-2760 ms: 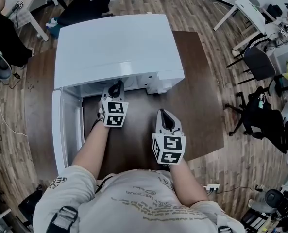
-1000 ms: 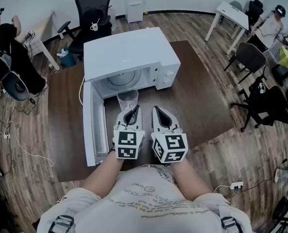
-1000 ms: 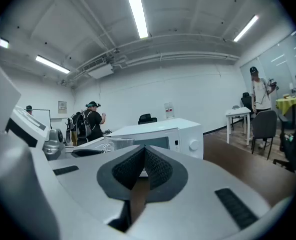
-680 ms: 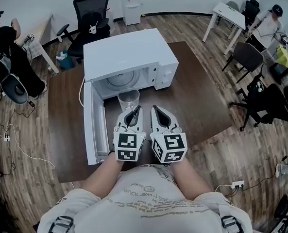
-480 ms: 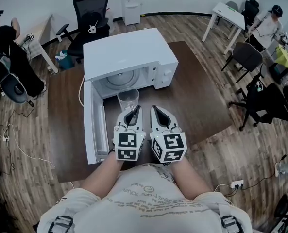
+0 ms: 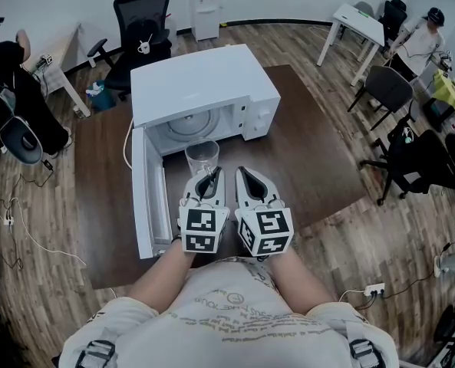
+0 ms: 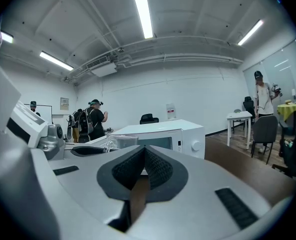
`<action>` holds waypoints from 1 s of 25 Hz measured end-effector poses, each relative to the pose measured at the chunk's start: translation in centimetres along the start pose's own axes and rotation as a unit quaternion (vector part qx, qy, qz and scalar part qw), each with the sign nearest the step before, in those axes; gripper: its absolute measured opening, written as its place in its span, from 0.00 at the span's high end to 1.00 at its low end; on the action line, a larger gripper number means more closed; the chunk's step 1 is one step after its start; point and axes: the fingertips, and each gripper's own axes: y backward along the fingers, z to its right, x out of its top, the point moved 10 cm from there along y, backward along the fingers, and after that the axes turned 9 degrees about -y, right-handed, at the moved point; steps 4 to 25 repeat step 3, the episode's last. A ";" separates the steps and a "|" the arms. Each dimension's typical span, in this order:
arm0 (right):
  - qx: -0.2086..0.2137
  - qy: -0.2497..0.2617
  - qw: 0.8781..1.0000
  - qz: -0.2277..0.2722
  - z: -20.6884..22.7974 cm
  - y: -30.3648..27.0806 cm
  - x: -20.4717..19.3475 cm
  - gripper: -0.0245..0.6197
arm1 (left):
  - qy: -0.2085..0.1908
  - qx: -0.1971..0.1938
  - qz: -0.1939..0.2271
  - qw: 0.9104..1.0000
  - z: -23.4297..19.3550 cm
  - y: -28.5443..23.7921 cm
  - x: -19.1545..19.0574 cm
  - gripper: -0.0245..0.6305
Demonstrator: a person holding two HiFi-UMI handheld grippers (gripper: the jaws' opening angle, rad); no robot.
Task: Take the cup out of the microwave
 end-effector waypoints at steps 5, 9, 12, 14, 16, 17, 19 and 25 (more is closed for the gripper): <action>-0.001 -0.001 1.000 0.000 -0.1 0.0 0.0 0.95 | 0.000 -0.001 -0.003 1.000 -0.1 0.1 -0.1 0.94; -0.001 -0.001 1.000 0.000 -0.1 0.0 0.0 0.95 | 0.000 -0.001 -0.003 1.000 -0.1 0.1 -0.1 0.94; -0.001 -0.001 1.000 0.000 -0.1 0.0 0.0 0.95 | 0.000 -0.001 -0.003 1.000 -0.1 0.1 -0.1 0.94; -0.001 -0.001 1.000 0.000 -0.1 0.0 0.0 0.95 | 0.000 -0.001 -0.003 1.000 -0.1 0.1 -0.1 0.94; -0.001 -0.001 1.000 0.000 -0.1 0.0 0.0 0.95 | 0.000 -0.001 -0.003 1.000 -0.1 0.1 -0.1 0.94; -0.001 -0.001 1.000 0.000 -0.1 0.0 0.0 0.95 | 0.000 -0.001 -0.003 1.000 -0.1 0.1 -0.1 0.94; -0.001 -0.001 1.000 0.000 -0.1 0.0 0.0 0.95 | 0.000 -0.001 -0.003 1.000 -0.1 0.1 -0.1 0.94; -0.001 -0.001 1.000 0.000 -0.1 0.0 0.0 0.95 | 0.000 -0.001 -0.003 1.000 -0.1 0.1 -0.1 0.94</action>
